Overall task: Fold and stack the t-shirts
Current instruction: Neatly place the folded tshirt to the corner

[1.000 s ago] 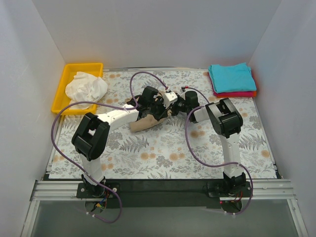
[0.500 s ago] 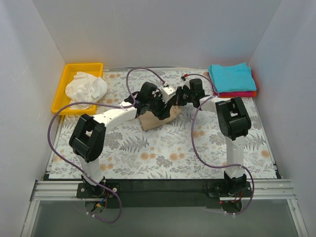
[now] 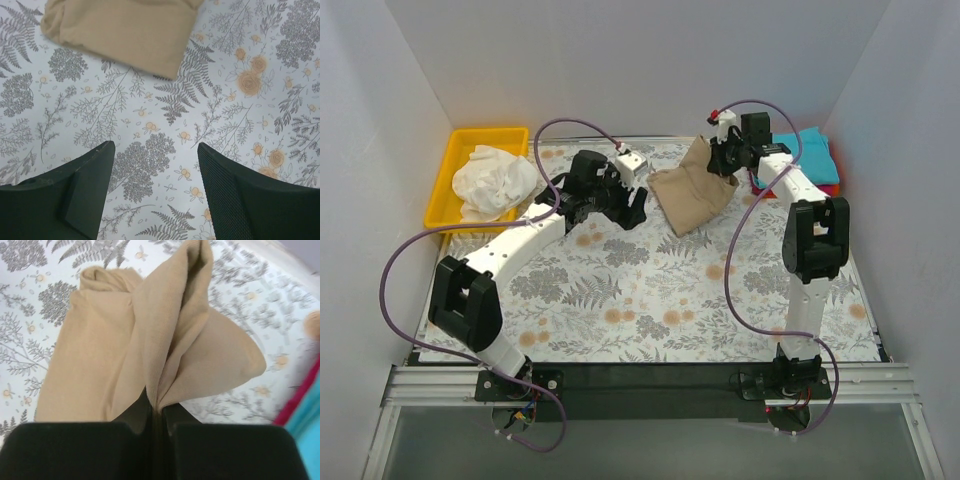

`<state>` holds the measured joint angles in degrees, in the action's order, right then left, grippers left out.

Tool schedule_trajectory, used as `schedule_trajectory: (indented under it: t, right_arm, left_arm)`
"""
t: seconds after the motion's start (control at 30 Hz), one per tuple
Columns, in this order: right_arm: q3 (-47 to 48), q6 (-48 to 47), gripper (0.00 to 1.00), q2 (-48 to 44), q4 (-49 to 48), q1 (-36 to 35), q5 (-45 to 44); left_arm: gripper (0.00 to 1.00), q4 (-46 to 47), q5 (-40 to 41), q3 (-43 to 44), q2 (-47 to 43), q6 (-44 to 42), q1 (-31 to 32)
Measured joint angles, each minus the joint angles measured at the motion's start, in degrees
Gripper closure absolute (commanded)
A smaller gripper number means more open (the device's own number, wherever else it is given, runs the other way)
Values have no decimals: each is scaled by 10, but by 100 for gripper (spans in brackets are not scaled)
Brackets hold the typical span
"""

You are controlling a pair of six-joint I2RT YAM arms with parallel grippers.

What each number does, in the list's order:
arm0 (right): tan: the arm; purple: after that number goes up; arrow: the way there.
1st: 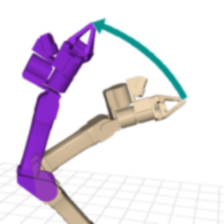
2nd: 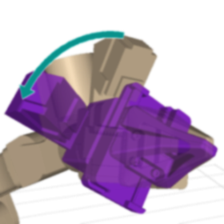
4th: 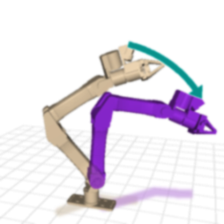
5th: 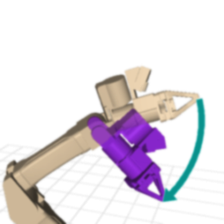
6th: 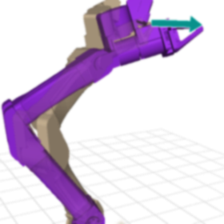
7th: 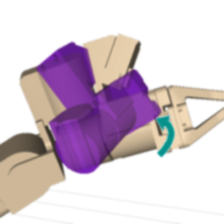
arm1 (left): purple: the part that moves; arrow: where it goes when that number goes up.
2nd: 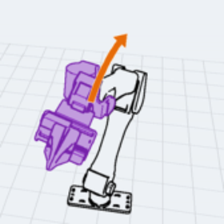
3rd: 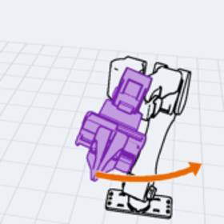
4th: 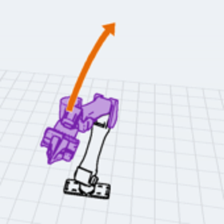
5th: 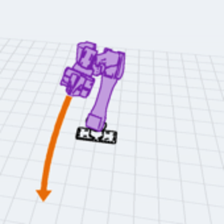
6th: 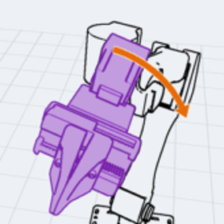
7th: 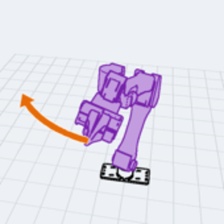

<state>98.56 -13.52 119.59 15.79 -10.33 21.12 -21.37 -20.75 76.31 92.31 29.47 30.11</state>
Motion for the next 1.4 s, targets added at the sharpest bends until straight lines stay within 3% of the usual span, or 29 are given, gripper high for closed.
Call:
schedule_trajectory:
  t: [0.33, 0.97, 1.4]
  right_arm:
    - [177, -123, 99, 46, 94, 52, -42]
    - [255, -214, 99, 71, 139, 118, -57]
    - [311, -210, 99, 74, 141, 138, -23]
  left_arm:
    - [37, -12, 7, -38, -6, 3, 0]
    - [37, -17, 8, -38, -6, -1, 0]
    - [38, -22, 8, -38, -6, -2, 0]
